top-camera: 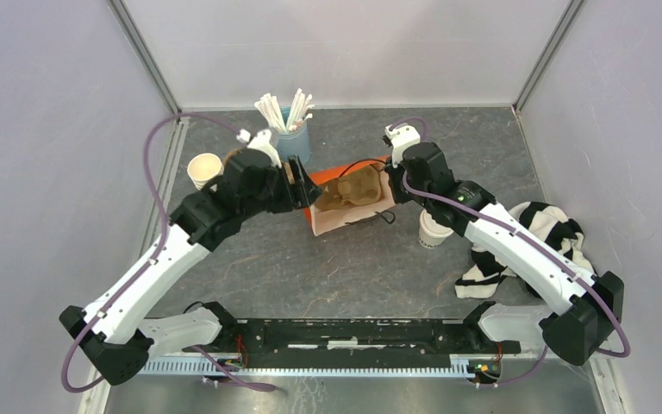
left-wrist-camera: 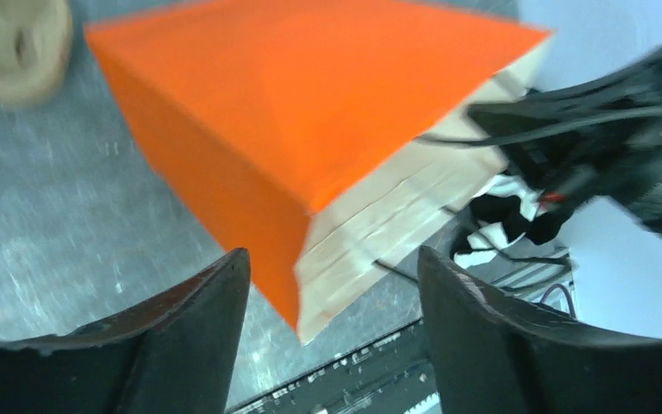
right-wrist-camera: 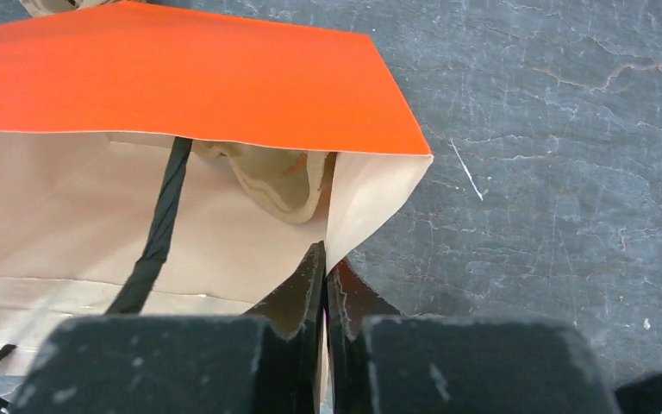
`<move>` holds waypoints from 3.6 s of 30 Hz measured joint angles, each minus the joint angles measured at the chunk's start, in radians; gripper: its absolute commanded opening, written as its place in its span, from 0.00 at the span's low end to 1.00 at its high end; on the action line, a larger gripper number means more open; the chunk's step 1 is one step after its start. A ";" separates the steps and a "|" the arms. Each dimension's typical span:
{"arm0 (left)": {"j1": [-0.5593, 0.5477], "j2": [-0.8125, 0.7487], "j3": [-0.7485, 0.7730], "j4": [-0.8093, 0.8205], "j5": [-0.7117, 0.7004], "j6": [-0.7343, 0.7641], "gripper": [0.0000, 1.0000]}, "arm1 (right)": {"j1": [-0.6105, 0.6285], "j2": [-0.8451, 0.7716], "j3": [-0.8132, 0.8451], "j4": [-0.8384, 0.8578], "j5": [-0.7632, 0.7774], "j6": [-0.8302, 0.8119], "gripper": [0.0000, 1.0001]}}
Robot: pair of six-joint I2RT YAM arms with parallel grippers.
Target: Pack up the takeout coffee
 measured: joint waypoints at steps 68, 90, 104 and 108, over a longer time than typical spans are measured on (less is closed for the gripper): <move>0.001 0.334 0.200 0.432 0.338 0.048 0.02 | -0.014 -0.042 -0.111 0.227 -0.381 -0.479 0.23; 0.058 0.258 0.062 0.574 0.294 -0.219 0.02 | -0.008 0.103 0.555 -0.284 -0.041 0.020 0.89; 0.060 0.258 0.075 0.569 0.293 -0.219 0.02 | -0.022 -0.088 0.140 -0.331 -0.045 0.416 0.70; 0.060 0.258 0.079 0.568 0.292 -0.219 0.02 | -0.022 -0.099 0.013 -0.220 -0.040 0.446 0.24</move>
